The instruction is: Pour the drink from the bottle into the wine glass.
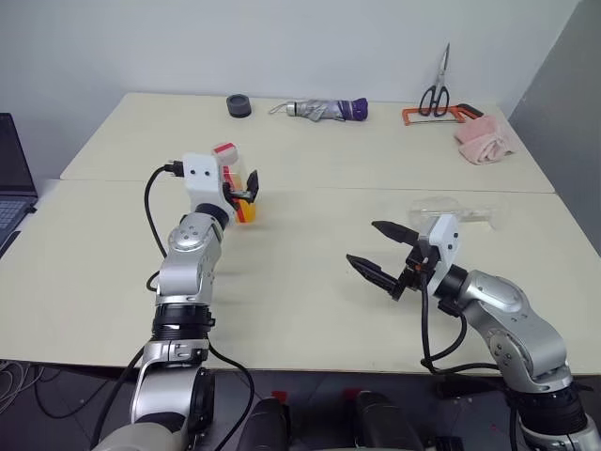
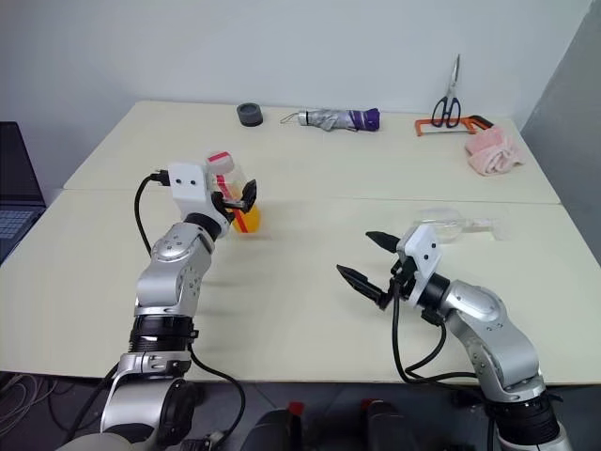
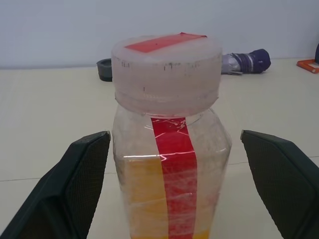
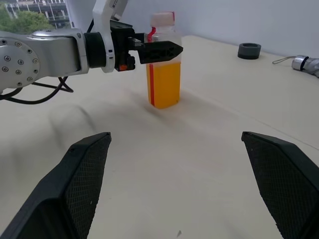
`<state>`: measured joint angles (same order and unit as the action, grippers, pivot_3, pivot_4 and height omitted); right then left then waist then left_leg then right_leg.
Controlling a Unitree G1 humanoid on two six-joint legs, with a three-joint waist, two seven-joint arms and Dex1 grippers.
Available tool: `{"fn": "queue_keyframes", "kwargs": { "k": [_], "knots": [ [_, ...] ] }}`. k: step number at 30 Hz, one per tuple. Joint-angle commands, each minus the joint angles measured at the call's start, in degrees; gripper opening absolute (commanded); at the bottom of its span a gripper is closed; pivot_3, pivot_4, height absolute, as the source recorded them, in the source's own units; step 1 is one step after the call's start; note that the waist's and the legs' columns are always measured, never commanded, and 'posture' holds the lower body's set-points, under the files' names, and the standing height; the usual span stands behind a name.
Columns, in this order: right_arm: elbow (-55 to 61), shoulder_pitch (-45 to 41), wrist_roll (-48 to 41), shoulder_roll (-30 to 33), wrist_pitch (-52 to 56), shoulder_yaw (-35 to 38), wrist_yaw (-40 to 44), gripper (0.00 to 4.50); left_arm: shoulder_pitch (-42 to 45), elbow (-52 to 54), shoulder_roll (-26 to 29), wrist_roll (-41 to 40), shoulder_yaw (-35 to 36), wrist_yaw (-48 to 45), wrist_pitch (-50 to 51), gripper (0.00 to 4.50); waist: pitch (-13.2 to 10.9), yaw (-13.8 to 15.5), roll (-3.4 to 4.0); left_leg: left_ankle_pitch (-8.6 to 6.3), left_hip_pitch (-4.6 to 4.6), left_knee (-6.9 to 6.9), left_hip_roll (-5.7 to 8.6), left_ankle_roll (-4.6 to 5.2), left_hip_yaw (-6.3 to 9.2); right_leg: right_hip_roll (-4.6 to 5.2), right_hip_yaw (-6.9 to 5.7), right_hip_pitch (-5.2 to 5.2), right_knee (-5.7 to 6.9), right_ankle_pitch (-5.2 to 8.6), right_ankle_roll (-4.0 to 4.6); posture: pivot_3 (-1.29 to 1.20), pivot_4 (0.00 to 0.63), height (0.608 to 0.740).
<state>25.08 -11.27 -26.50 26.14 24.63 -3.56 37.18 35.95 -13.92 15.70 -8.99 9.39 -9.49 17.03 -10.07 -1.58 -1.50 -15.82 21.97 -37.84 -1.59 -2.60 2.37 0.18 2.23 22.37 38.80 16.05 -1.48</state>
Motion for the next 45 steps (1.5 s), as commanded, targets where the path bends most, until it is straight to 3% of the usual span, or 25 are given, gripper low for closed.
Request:
{"fn": "queue_keyframes", "kwargs": {
  "k": [1, 31, 34, 40, 45],
  "knots": [
    [1.67, -0.89, -0.44, -0.14, -0.06, 0.34, 0.06, 4.5, 2.05, -0.07, 0.46, 0.15, 0.26, 0.08, -0.65, 4.49, 0.0, 0.0, 0.0, 0.0, 0.0, 0.0, 0.0, 0.0, 0.0, 0.0, 0.0, 0.0, 0.0, 0.0, 0.0, 0.0, 0.15, 0.74],
    [0.83, -0.44, -0.51, 0.45, 0.05, 0.48, 0.94, 4.5, 4.74, -3.3, 0.55, 2.49, -0.25, 1.13, -1.64, 4.49, -0.01, 0.01, -0.02, 0.0, 0.01, 0.0, 0.0, -0.01, 0.0, 0.01, -0.01, 0.0, 0.0, 0.0, 0.0, 0.0, 0.15, 0.74],
    [0.79, -0.35, -0.52, 0.49, 0.03, 0.51, 1.0, 4.5, 4.69, -3.24, 0.49, 2.44, -0.31, 0.99, -1.94, 3.93, -0.01, 0.01, -0.02, 0.0, 0.01, 0.0, 0.0, -0.01, 0.0, 0.01, -0.01, 0.0, 0.0, 0.0, 0.0, 0.0, 0.15, 0.74],
    [0.83, -0.2, -0.52, 0.57, 0.02, 0.52, 1.11, 4.5, 4.45, -2.76, 0.39, 2.3, -0.53, 0.43, -2.19, 2.12, -0.01, 0.01, -0.03, 0.0, 0.01, 0.0, 0.0, -0.01, 0.0, 0.01, -0.01, 0.0, 0.0, 0.0, 0.0, 0.0, 0.15, 0.74],
    [0.87, -0.16, -0.48, 0.61, -0.02, 0.58, 1.18, 4.5, 3.58, -1.55, 0.33, 2.33, -0.67, -0.02, -2.5, 1.95, -0.01, 0.01, -0.03, 0.0, 0.01, 0.0, 0.0, -0.01, 0.0, 0.01, -0.01, 0.0, 0.0, 0.0, 0.0, 0.0, 0.15, 0.74]
  ]
}}
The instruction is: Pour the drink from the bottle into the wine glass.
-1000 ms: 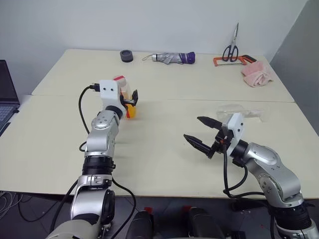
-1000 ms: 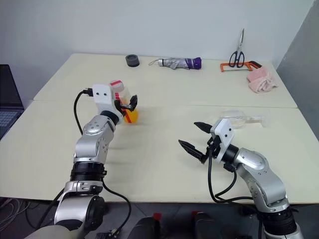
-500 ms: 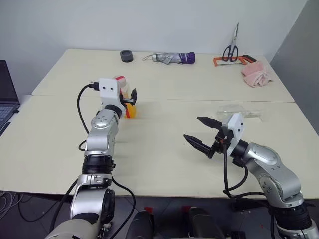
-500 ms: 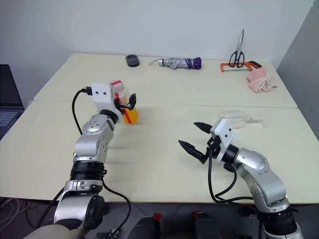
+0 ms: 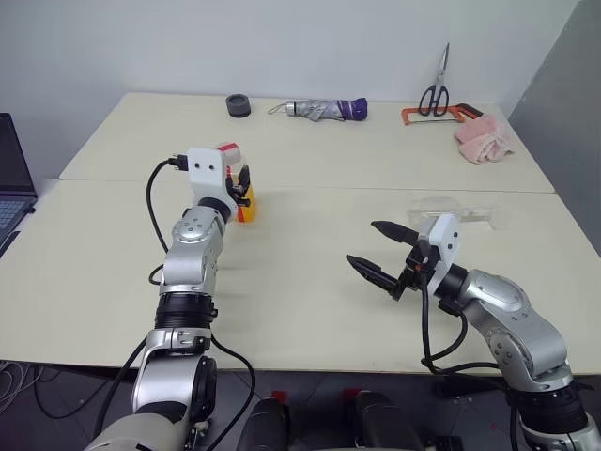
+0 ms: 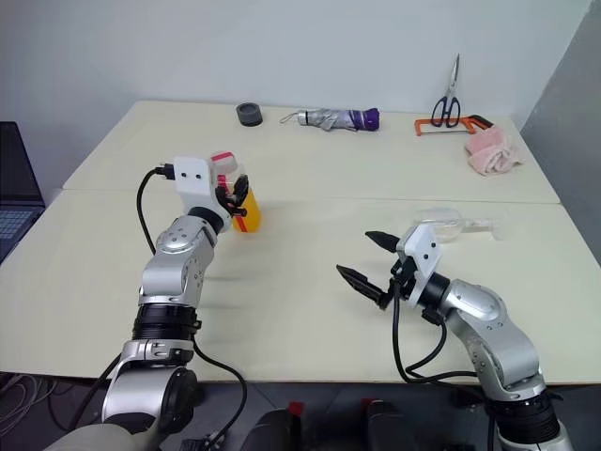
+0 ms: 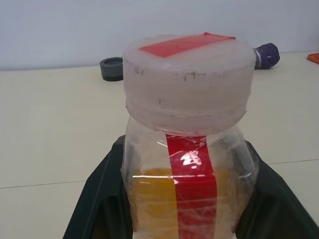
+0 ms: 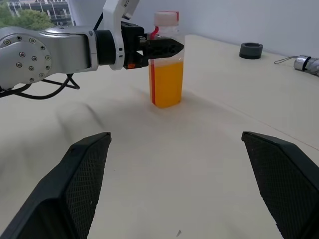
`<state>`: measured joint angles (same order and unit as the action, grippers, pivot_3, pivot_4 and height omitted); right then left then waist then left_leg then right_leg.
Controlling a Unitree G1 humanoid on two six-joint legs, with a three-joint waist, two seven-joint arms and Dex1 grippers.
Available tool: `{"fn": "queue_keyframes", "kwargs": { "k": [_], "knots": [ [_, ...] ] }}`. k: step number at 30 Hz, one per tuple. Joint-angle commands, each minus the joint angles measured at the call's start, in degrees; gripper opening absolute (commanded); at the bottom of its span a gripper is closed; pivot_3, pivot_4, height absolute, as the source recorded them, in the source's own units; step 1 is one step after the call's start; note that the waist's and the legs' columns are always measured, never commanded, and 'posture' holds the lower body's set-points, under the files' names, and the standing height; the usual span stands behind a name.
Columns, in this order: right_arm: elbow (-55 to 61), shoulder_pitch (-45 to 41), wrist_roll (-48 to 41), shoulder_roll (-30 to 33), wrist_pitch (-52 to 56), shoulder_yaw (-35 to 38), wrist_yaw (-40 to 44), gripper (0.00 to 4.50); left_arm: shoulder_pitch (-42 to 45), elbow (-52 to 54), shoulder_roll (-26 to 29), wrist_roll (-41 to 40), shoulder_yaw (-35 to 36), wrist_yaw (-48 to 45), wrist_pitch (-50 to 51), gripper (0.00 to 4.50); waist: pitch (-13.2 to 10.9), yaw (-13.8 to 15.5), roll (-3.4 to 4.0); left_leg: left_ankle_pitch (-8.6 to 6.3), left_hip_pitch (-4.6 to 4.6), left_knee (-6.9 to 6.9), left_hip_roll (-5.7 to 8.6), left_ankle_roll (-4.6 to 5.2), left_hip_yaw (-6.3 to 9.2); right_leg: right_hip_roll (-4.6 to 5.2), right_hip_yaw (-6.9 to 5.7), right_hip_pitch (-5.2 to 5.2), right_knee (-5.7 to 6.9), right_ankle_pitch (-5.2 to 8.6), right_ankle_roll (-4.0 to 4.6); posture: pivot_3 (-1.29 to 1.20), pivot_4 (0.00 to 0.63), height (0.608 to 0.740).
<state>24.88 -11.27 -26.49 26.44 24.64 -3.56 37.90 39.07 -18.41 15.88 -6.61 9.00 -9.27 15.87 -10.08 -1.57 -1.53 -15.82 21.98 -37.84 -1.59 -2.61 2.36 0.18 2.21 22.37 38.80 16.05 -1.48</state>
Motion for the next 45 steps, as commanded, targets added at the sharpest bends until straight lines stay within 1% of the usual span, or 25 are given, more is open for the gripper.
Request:
{"fn": "queue_keyframes", "kwargs": {
  "k": [1, 6, 16, 25, 31, 35, 40, 45],
  "knots": [
    [1.04, -0.16, -0.44, 0.31, -0.1, 0.59, 0.48, 4.5, 0.19, 3.33, 0.12, -0.01, -0.25, -0.21, -1.44, 1.95, 0.0, 0.0, 0.0, 0.0, 0.0, 0.0, 0.0, 0.0, 0.0, 0.0, 0.0, 0.0, 0.0, 0.0, 0.0, 0.0, 0.15, 0.74],
    [0.73, -0.24, 0.09, 0.17, -0.66, 0.53, 0.52, 4.5, -1.33, 6.1, 0.25, -0.77, 0.03, -0.96, -0.54, 1.95, 0.0, 0.0, 0.0, 0.0, 0.0, 0.0, 0.0, 0.0, 0.01, 0.0, 0.01, 0.0, 0.0, 0.0, 0.0, 0.0, 0.15, 0.74],
    [-0.04, -1.01, 0.74, -0.2, -1.3, 0.55, 0.83, 4.5, -4.7, 13.11, 1.04, -2.56, -1.4, -7.26, -0.51, 1.95, -0.03, -0.01, -0.04, 0.0, 0.01, 0.0, 0.0, 0.0, 0.03, 0.01, 0.01, 0.01, 0.0, 0.0, 0.0, 0.0, 0.15, 0.74],
    [1.75, 0.05, 0.85, 0.45, -0.89, 1.81, -0.36, 4.5, -4.12, 14.0, 1.44, -4.54, -3.45, -14.04, 0.01, 1.95, -0.04, -0.01, -0.04, 0.0, 0.01, 0.0, 0.0, 0.0, 0.01, 0.0, 0.01, 0.01, 0.0, 0.0, 0.0, 0.0, 0.15, 0.74],
    [6.18, 1.64, 0.0, 3.04, 1.78, 3.59, -1.86, 4.5, -2.23, 12.31, 1.43, -7.13, -6.21, -22.39, -0.69, 1.95, -0.1, 0.0, -0.06, 0.0, 0.04, -0.01, 0.01, 0.0, 0.0, 0.0, 0.0, 0.01, -0.01, 0.0, 0.0, 0.0, 0.15, 0.74],
    [11.78, 0.98, -4.35, 5.13, 8.26, 6.36, -4.06, 4.5, -0.58, 10.47, 1.28, -8.57, -8.9, -29.84, -2.12, 1.95, -0.11, 0.01, -0.06, 0.0, 0.06, -0.02, 0.02, 0.0, -0.01, 0.0, 0.0, 0.02, -0.02, 0.0, 0.0, 0.0, 0.15, 0.74],
    [16.12, -4.4, -7.87, 4.42, 17.85, 6.97, -10.96, 4.5, 1.03, 9.03, 0.46, -11.4, -12.66, -40.77, -3.08, 1.95, -0.12, -0.16, -0.05, 0.0, 0.06, -0.01, 0.0, 0.0, -0.02, -0.03, 0.01, 0.05, 0.0, 0.0, 0.0, 0.0, 0.15, 0.74],
    [16.95, -8.58, -7.09, 2.41, 20.74, 5.32, -15.42, 4.5, 1.35, 8.92, -0.27, -13.06, -15.31, -48.0, -3.14, 1.95, -0.12, -0.15, -0.04, 0.0, 0.1, 0.0, 0.0, 0.01, -0.05, -0.04, 0.03, 0.1, 0.0, 0.01, 0.0, 0.0, 0.15, 0.74]
  ]
}}
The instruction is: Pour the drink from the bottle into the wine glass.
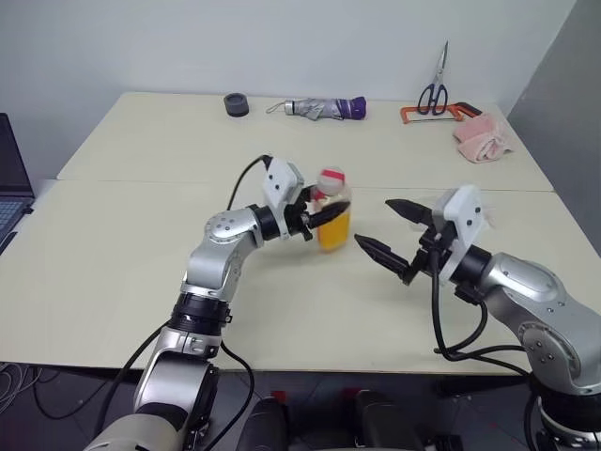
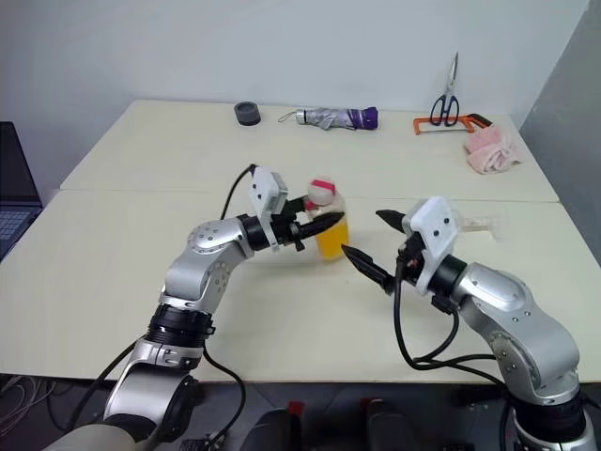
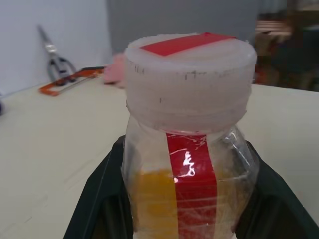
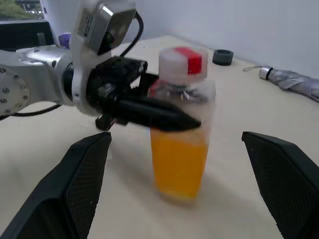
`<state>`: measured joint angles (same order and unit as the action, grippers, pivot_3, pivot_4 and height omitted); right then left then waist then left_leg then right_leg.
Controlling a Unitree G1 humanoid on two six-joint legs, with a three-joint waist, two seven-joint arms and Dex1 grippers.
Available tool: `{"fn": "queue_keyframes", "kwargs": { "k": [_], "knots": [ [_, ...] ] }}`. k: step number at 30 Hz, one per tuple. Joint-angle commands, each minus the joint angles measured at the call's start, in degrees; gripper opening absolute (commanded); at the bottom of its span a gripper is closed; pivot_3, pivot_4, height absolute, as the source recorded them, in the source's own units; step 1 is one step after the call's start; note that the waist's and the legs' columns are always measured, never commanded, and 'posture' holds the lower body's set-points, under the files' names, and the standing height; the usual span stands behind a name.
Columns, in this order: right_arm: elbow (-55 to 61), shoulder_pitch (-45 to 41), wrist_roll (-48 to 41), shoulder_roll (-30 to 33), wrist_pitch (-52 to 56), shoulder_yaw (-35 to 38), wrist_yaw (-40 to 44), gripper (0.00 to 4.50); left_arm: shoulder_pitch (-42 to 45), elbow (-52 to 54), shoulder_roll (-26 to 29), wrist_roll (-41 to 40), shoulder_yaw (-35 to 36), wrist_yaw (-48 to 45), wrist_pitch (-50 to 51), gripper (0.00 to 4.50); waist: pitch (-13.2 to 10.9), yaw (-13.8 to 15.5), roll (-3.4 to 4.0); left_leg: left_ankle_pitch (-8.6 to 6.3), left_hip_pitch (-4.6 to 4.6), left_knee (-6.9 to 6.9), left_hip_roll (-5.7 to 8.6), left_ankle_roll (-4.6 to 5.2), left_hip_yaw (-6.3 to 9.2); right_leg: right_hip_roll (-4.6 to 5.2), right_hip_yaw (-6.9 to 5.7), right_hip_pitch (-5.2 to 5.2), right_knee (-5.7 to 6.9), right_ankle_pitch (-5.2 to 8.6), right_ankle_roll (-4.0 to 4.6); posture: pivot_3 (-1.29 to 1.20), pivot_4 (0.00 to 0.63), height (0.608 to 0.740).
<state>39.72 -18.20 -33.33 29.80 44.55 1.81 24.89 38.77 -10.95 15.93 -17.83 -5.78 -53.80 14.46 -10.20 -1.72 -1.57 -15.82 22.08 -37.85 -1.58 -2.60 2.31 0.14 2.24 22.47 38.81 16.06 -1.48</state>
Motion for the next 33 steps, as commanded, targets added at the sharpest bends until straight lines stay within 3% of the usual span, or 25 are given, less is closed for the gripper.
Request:
{"fn": "queue_keyframes", "kwargs": {
  "k": [1, 6, 21, 25, 30, 33],
  "knots": [
    [1.93, -2.1, 0.03, -1.29, 1.06, -0.1, -3.06, 4.5, 1.71, 1.38, -0.43, -1.83, -0.85, -4.15, -1.85, 1.95, 0.0, 0.0, 0.0, 0.0, 0.04, 0.0, 0.0, 0.0, 0.0, 0.0, 0.0, 0.04, 0.0, 0.0, 0.0, 0.0, 0.15, 0.74],
    [1.07, -3.63, 0.38, -2.07, 1.23, -1.23, -3.38, 4.5, 2.39, 0.26, -0.88, -1.16, -1.8, -7.04, -2.46, 1.95, 0.0, 0.03, 0.0, 0.02, 0.75, -0.17, 0.01, 0.0, 0.0, 0.0, 0.02, 0.76, 0.19, -0.03, 0.02, 0.0, 0.15, 0.74],
    [-3.44, -10.58, 2.01, -6.08, 1.23, -4.92, -3.79, 4.5, 2.7, -0.85, -1.36, -0.09, -3.03, -8.99, -4.8, 1.95, 0.0, 0.03, 0.01, 0.01, 0.78, -0.15, 0.0, 0.01, 0.03, 0.0, 0.0, 0.8, 0.17, -0.03, 0.03, 0.0, 0.15, 0.74],
    [-3.87, -10.68, 3.01, -5.26, 0.57, -6.08, -2.46, 3.6, 2.72, -0.73, -1.33, -0.07, -3.03, -9.0, -4.9, 1.95, 0.0, 0.05, 0.01, 0.01, 0.79, -0.15, 0.01, 0.01, 0.03, 0.01, 0.0, 0.8, 0.17, -0.03, 0.03, 0.0, 0.15, 0.74],
    [-4.27, -10.4, 4.98, -4.39, -0.52, -7.3, -1.13, 1.89, 2.86, -0.46, -1.19, -0.13, -2.89, -9.14, -4.85, 1.95, 0.0, 0.04, 0.01, 0.01, 0.78, -0.15, 0.01, 0.01, 0.01, 0.01, 0.0, 0.8, 0.17, -0.03, 0.03, 0.0, 0.15, 0.74],
    [-4.46, -10.28, 5.45, -4.11, -1.2, -7.68, 0.11, 1.84, 2.96, -0.27, -1.11, -0.19, -2.78, -9.26, -4.75, 1.95, 0.0, 0.04, 0.01, 0.01, 0.78, -0.15, 0.01, 0.01, 0.02, 0.01, 0.0, 0.8, 0.18, -0.03, 0.03, 0.0, 0.15, 0.74]
  ]
}}
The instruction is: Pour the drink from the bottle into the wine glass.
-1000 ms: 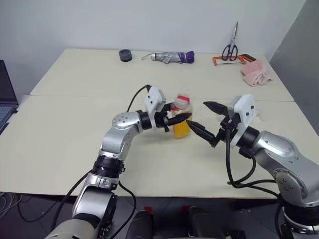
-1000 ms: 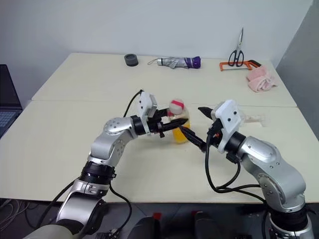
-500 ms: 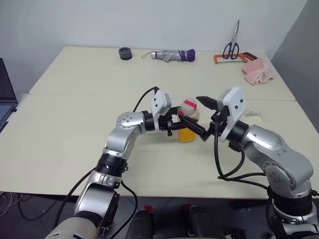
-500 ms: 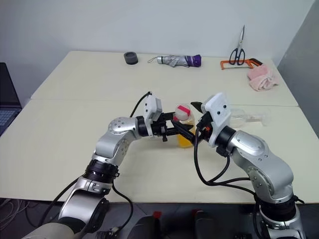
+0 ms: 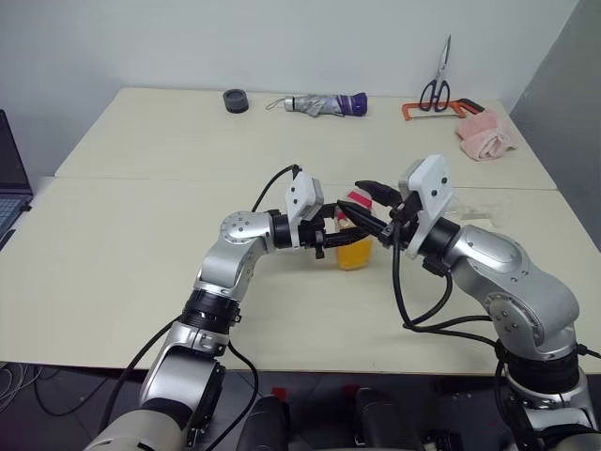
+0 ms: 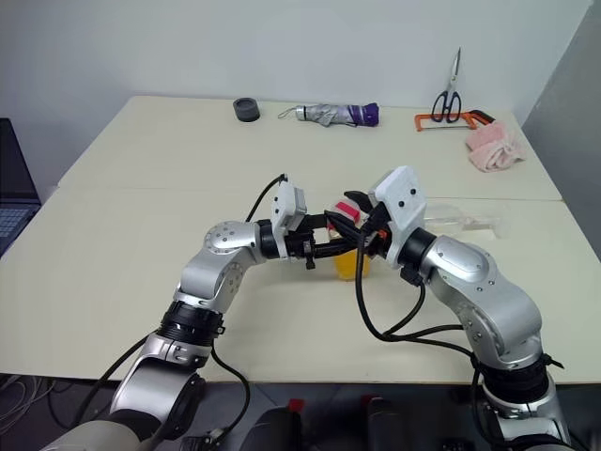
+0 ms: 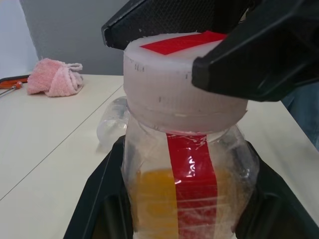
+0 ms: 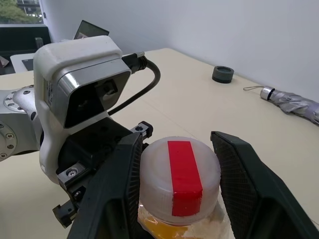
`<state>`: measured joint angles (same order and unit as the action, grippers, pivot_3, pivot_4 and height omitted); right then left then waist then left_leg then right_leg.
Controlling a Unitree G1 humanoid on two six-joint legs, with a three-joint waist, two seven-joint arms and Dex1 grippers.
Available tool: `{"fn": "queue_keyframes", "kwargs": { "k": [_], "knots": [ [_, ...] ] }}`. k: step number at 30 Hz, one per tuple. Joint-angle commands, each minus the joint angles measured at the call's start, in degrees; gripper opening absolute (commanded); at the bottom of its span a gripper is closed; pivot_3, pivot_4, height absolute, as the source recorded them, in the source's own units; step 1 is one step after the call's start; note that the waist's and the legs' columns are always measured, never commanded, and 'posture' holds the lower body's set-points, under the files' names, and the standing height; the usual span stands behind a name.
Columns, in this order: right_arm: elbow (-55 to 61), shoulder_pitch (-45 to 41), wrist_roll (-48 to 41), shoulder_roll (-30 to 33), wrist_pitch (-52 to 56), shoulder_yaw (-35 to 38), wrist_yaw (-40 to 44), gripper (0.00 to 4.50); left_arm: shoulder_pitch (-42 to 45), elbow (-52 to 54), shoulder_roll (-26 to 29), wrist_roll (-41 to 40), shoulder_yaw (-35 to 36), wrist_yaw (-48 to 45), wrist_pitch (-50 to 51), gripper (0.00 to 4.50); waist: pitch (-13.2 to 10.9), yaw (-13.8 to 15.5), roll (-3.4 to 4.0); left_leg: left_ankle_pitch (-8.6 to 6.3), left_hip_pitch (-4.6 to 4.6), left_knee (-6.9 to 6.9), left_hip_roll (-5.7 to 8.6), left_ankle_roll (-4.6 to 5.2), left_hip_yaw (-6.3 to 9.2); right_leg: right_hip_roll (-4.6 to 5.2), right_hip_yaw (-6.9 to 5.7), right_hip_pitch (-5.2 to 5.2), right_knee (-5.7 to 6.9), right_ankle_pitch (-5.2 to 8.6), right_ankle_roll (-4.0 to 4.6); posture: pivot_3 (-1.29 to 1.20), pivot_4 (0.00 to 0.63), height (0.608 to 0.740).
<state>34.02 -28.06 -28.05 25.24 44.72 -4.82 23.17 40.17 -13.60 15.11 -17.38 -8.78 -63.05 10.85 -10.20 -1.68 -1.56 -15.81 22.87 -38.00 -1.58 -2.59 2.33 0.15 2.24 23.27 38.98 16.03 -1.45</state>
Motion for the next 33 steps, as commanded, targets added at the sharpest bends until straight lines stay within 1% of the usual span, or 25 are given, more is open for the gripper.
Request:
{"fn": "queue_keyframes", "kwargs": {
  "k": [1, 3, 5, 8, 12, 14, 17, 20, 22, 23, 26, 27, 30, 33],
  "knots": [
    [1.13, -0.38, 0.25, 0.57, -1.69, -1.16, 2.32, 1.84, 1.6, 2.46, -0.22, -0.7, 0.24, -0.11, -1.07, 1.95, 0.0, 0.0, 0.0, 0.0, 0.0, 0.0, 0.0, 0.0, 0.0, 0.0, 0.0, 0.0, 0.0, 0.0, 0.0, 0.0, 0.15, 0.74],
    [0.62, -0.33, 0.36, 1.08, -2.84, -1.35, 3.93, 1.84, 1.65, 2.84, 0.04, -0.9, 0.22, -0.58, -0.85, 1.95, 0.0, 0.0, 0.0, 0.0, 0.0, 0.0, 0.0, 0.0, 0.0, 0.0, 0.01, 0.0, 0.0, 0.0, 0.0, 0.0, 0.15, 0.74],
    [-0.73, -0.52, -0.53, 2.15, -5.06, -1.51, 8.06, 1.84, 1.86, 3.45, 0.54, -1.47, 0.2, -1.65, -0.26, 1.95, 0.0, 0.0, 0.0, 0.0, 0.0, 0.0, 0.0, 0.0, -0.01, 0.0, 0.0, 0.0, 0.0, 0.0, 0.0, 0.0, 0.15, 0.74],
    [-4.15, -1.47, -2.77, 4.65, -8.3, -0.99, 16.66, 1.84, 2.31, 4.56, 1.34, -2.52, 0.17, -3.79, 0.86, 1.95, 0.0, -0.01, 0.0, 0.0, 0.0, -0.01, 0.01, 0.0, -0.02, 0.0, 0.0, 0.0, 0.0, 0.0, 0.0, 0.0, 0.15, 0.74],
    [-11.11, -5.22, -3.69, 9.8, -10.67, -0.46, 27.54, 1.84, 3.23, 5.66, 2.56, -3.04, 0.04, -6.91, 1.34, 1.94, -0.02, -0.01, 0.03, 0.0, -0.02, -0.01, 0.0, 0.0, -0.03, -0.01, -0.01, 0.0, 0.0, 0.0, 0.01, 0.0, 0.15, 0.74],
    [-14.22, -6.88, -3.37, 10.88, -11.49, -0.31, 29.98, 1.84, 3.82, 5.73, 2.7, -3.1, 0.33, -7.41, 1.29, 1.94, -0.02, 0.0, 0.03, 0.0, -0.02, -0.02, 0.0, 0.01, -0.04, -0.01, -0.01, 0.0, 0.01, 0.0, 0.01, 0.0, 0.15, 0.74],
    [-14.86, -7.01, -4.53, 12.3, -10.57, 0.27, 32.4, 1.84, 4.23, 5.58, 2.46, -3.03, 0.9, -6.91, 1.19, 1.94, -0.02, 0.01, 0.03, 0.0, -0.01, -0.03, 0.0, 0.01, -0.03, -0.01, -0.01, 0.0, 0.01, -0.01, 0.01, 0.0, 0.15, 0.74],
    [-14.11, -6.19, -4.65, 11.57, -10.4, 1.76, 29.85, 1.84, 3.99, 5.6, 1.98, -2.92, 1.55, -5.48, 1.72, 1.94, -0.02, 0.02, 0.03, 0.0, 0.01, -0.03, 0.0, 0.01, -0.03, 0.01, 0.0, 0.0, 0.01, -0.01, 0.01, 0.0, 0.15, 0.74],
    [-12.15, -4.65, -5.45, 10.23, -10.11, 4.09, 26.21, 2.59, 3.72, 5.61, 1.37, -3.02, 2.28, -3.69, 2.64, 1.94, -0.02, 0.03, 0.03, 0.0, 0.01, -0.03, 0.0, 0.01, -0.01, 0.02, -0.01, 0.0, 0.01, -0.01, 0.01, 0.0, 0.15, 0.74],
    [-11.14, -3.98, -5.84, 9.82, -9.87, 4.96, 24.93, 2.83, 3.64, 5.62, 1.18, -3.08, 2.52, -2.94, 2.98, 1.94, -0.02, 0.06, 0.03, 0.0, 0.01, -0.04, 0.0, 0.01, 0.01, 0.02, -0.01, 0.0, 0.02, -0.01, 0.01, 0.0, 0.15, 0.74],
    [-6.84, -1.98, -7.18, 8.48, -8.53, 7.61, 20.3, 3.96, 3.48, 5.69, 1.1, -2.62, 2.54, -1.35, 3.24, 1.94, -0.03, 0.02, 0.04, 0.0, 0.01, -0.05, 0.01, 0.01, 0.06, 0.04, 0.03, 0.0, 0.05, -0.01, 0.01, 0.0, 0.15, 0.74],
    [-3.94, -0.91, -8.07, 7.12, -7.34, 9.06, 16.64, 4.24, 3.47, 5.58, 0.91, -2.3, 2.51, -0.55, 3.32, 1.94, -0.03, -0.01, 0.04, 0.0, 0.01, -0.05, 0.0, 0.01, 0.08, 0.04, 0.04, 0.01, 0.05, -0.01, 0.01, 0.0, 0.15, 0.74],
    [3.72, 1.91, -8.37, 3.42, -4.54, 10.32, 7.29, 4.28, 3.54, 5.05, 0.63, -1.15, 2.05, 1.22, 3.02, 1.94, -0.02, 0.05, 0.05, 0.0, 0.03, -0.03, -0.02, 0.0, 0.23, 0.03, -0.01, 0.01, 0.06, -0.01, 0.01, 0.0, 0.15, 0.74],
    [8.71, 3.97, -1.58, 0.27, -2.46, 4.64, -1.92, 4.28, 3.97, 3.88, 0.5, -0.49, 1.51, 1.84, 3.04, 1.94, -0.02, 0.0, 0.05, 0.01, 0.02, -0.04, 0.0, -0.01, 0.29, 0.03, 0.02, 0.01, 0.07, -0.01, 0.01, 0.0, 0.15, 0.74]
  ]
}}
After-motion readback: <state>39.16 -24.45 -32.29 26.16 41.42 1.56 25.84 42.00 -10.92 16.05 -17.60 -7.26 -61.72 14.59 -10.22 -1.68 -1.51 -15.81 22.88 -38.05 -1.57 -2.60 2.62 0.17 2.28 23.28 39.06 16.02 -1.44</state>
